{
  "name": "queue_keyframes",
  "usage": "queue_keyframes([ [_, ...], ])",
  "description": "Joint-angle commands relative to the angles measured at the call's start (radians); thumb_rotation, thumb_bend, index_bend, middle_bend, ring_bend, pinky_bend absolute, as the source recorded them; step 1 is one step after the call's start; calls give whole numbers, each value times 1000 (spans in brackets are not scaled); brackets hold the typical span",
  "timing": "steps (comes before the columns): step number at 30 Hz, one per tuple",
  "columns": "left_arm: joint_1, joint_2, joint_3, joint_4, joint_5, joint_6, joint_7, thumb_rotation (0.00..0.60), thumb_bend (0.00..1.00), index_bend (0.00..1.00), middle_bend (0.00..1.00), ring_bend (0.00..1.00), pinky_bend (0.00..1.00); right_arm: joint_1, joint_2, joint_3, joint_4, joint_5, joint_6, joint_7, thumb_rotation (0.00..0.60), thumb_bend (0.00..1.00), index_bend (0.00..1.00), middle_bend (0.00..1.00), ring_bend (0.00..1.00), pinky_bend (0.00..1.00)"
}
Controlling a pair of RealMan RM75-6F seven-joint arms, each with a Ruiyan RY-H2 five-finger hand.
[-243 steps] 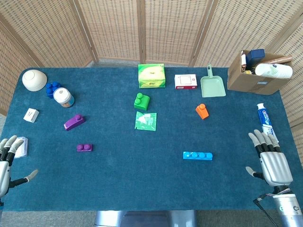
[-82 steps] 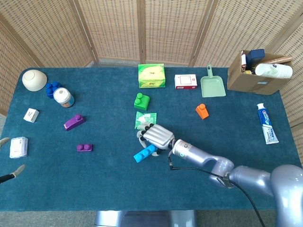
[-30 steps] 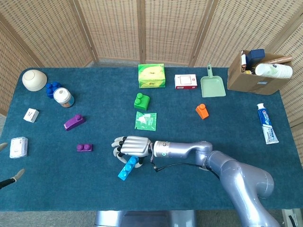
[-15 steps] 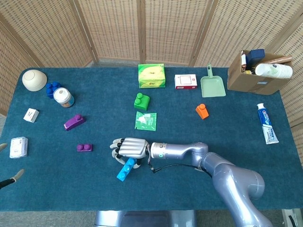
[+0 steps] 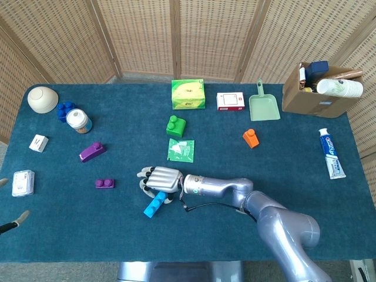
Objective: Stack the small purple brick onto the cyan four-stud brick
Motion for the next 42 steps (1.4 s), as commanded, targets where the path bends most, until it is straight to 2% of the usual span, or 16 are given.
queue_keyframes([
  [1, -1, -1, -1, 3, -1, -2, -3, 491, 111, 210, 82, 0, 0, 4, 1, -7, 0, 0, -6, 2, 600, 161, 538, 259, 57, 98],
  [7, -8, -5, -5, 10, 4, -9, -6, 491, 111, 210, 82, 0, 0, 9, 26, -18, -17, 1, -8, -2, 600, 182, 403, 221, 25, 66],
  [13, -16, -9, -6, 9, 7, -19, -3, 483, 110, 210, 81, 0, 0, -1, 60, -20, -43, 9, 5, -28, 600, 194, 331, 201, 17, 62],
  [30, -33, -11, -7, -14, 30, -25, 24, 481, 111, 210, 81, 0, 0, -55, 220, 20, -146, 87, 28, -92, 600, 194, 323, 196, 12, 62],
  [42, -58, -11, -10, -30, 45, -47, 45, 486, 111, 210, 81, 0, 0, -140, 361, 81, -167, 209, 4, -126, 600, 197, 323, 197, 12, 62],
])
